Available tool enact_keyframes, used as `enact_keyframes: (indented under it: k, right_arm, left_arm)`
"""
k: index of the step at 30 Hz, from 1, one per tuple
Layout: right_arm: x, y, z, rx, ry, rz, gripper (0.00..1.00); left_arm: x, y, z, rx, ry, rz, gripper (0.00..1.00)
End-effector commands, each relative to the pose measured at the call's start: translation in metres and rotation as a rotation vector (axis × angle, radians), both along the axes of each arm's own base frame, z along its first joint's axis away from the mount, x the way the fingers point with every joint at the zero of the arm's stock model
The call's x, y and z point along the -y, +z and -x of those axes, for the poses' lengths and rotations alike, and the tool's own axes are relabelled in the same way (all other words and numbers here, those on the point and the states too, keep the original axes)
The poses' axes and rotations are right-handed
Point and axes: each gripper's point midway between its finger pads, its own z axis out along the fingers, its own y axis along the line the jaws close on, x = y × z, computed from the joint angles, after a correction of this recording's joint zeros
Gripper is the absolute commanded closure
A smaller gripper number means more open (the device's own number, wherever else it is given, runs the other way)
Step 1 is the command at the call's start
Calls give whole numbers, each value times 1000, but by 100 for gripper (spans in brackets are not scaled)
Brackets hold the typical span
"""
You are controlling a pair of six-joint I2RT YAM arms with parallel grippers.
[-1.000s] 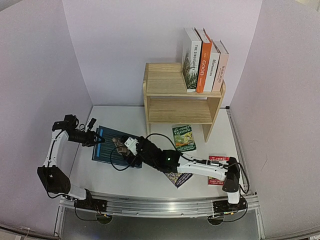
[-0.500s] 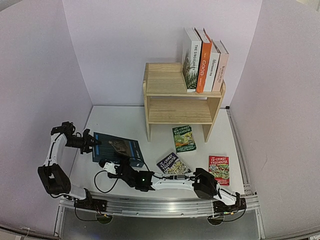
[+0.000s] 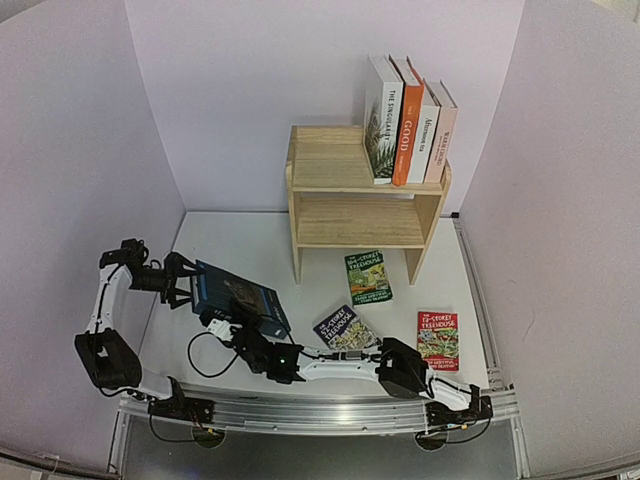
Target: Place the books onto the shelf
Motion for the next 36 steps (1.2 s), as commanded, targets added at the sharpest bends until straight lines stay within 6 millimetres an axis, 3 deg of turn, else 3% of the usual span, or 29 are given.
enact_keyframes:
  k: [1,5,8,14,17,21,24,27,30,33,36]
  right_arm:
    - [26,63,-1,-83,-19,-249,88]
    - [33,68,12,-287,111,-280,86]
    - [42,89,24,-405,220,-317,87]
    - [85,177,25,-471,304,-439,88]
    - [109,249,31,-435,376,-549,88]
    - [148,361,39,-309,494,-726,87]
    - [179,419,36,-148,492,-788,84]
    - [211,451,15,45,355,-793,87]
    - [246,464,-23,209,166,-799,88]
    - [277,469,-57,299,44,-815,87]
    - [294,466,-84,368,-47,-816,87]
  left_arm:
    - [-7,58,-23,308,-26,-96,1]
    - [-30,116,-52,582,34,-316,0]
    - [-59,153,-65,743,146,-553,0]
    - [-97,225,-64,962,317,-841,0]
    - [-107,249,-61,1034,372,-917,0]
    - [-107,240,-61,1009,369,-911,0]
    - [-106,225,-64,966,358,-885,0]
    - [-111,221,-66,947,370,-912,0]
    - [-112,220,-64,950,361,-927,0]
    - [-110,218,-63,949,347,-928,0]
    - [-111,214,-64,940,338,-933,0]
